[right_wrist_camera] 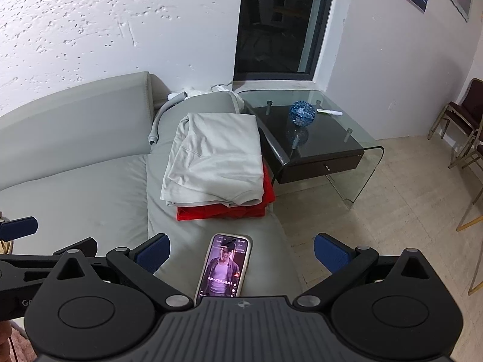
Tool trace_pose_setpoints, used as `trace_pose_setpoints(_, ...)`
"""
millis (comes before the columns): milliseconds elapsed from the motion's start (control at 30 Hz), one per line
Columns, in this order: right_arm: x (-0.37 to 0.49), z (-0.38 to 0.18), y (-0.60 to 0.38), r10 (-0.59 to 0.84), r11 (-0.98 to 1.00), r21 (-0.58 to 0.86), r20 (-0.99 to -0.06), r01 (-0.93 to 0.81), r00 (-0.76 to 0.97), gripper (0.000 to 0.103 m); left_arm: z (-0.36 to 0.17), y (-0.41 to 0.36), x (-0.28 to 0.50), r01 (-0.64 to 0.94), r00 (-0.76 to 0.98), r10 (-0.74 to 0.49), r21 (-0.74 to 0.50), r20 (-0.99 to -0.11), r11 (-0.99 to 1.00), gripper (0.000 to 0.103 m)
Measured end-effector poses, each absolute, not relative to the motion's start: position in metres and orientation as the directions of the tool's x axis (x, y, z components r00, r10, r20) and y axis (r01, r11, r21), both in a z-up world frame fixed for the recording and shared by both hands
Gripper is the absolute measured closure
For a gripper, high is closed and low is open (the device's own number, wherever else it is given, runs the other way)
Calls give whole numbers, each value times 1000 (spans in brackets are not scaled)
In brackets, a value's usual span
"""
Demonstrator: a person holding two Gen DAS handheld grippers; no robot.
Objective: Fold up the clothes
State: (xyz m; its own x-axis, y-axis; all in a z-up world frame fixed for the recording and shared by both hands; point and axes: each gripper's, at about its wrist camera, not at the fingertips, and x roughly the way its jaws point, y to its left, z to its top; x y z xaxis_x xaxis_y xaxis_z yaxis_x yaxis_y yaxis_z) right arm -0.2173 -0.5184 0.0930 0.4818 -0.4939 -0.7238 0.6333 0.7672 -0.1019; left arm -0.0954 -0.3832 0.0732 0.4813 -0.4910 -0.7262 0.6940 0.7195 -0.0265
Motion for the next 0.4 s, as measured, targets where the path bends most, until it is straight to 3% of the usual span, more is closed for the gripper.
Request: trace_pose_setpoints(400, -218, 89, -519, -488, 770, -107, -734, 629, 473, 1, 73, -385, -97, 695, 495, -489, -10, -718, 719, 10)
